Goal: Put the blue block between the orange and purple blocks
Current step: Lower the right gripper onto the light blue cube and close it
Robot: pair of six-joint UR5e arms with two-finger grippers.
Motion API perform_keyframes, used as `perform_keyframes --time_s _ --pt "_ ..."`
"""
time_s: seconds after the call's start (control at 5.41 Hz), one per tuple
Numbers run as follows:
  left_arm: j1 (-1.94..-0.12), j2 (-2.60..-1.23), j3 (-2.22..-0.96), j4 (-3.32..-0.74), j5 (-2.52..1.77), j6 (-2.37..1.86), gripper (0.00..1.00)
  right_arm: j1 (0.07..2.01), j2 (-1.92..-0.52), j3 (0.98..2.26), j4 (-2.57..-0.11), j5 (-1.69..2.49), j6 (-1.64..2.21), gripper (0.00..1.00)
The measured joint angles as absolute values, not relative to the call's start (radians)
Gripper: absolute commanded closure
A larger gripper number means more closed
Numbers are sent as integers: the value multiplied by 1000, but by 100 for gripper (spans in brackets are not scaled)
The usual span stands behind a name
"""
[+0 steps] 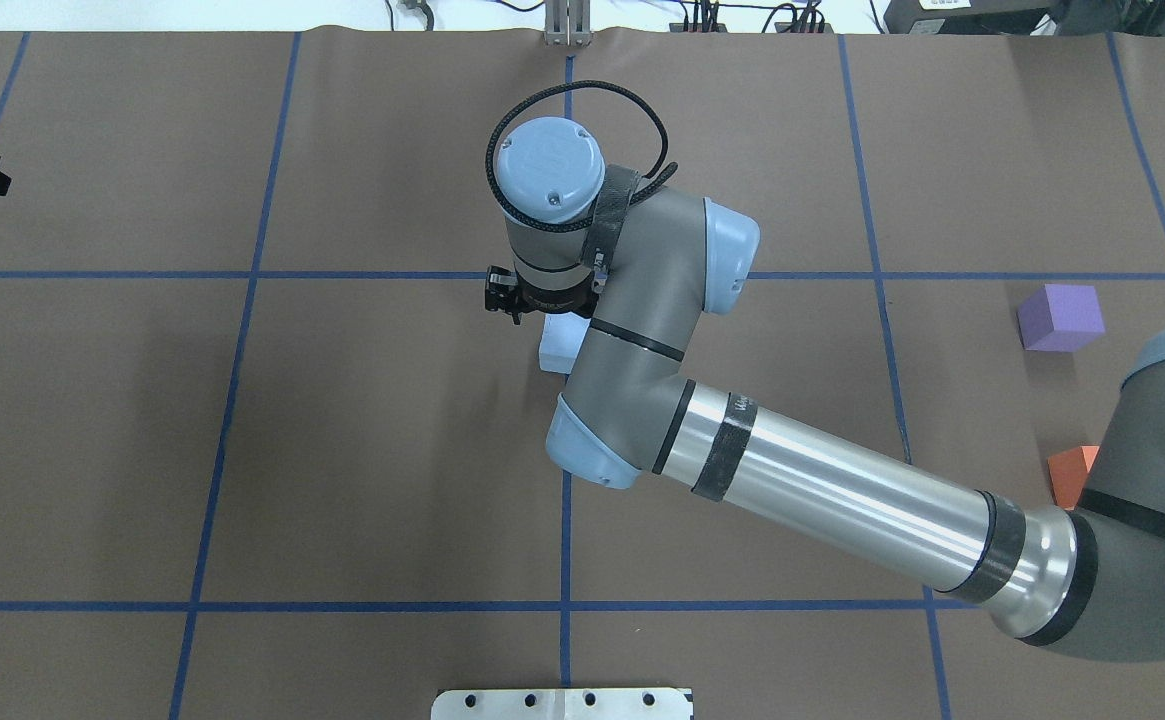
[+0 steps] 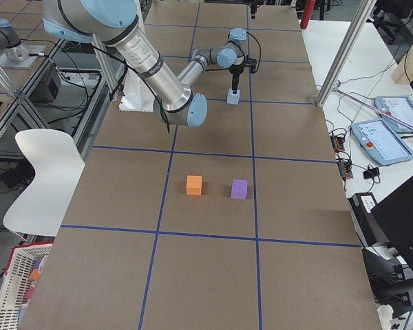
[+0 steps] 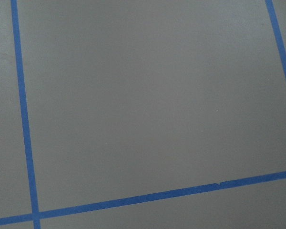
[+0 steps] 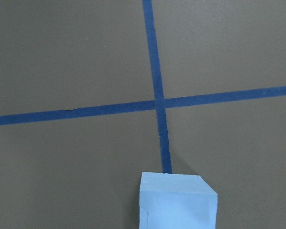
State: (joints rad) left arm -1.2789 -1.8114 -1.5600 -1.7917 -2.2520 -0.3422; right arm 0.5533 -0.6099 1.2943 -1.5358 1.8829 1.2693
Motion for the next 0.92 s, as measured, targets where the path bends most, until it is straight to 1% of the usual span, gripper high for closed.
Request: perform_keyframes --time_s 0.55,0.74,0.92 --pt "-1277 -1809 -1560 -1793 -2252 -342 0 544 -618 1264 -1527 1877 1261 0" --pt "-1276 -1809 -1560 -1793 -2252 -342 0 543 -621 1257 -1525 1877 1261 3" --pt "-1275 -1809 -1560 -1794 -2252 -342 0 543 -621 1247 -1523 1877 1266 4"
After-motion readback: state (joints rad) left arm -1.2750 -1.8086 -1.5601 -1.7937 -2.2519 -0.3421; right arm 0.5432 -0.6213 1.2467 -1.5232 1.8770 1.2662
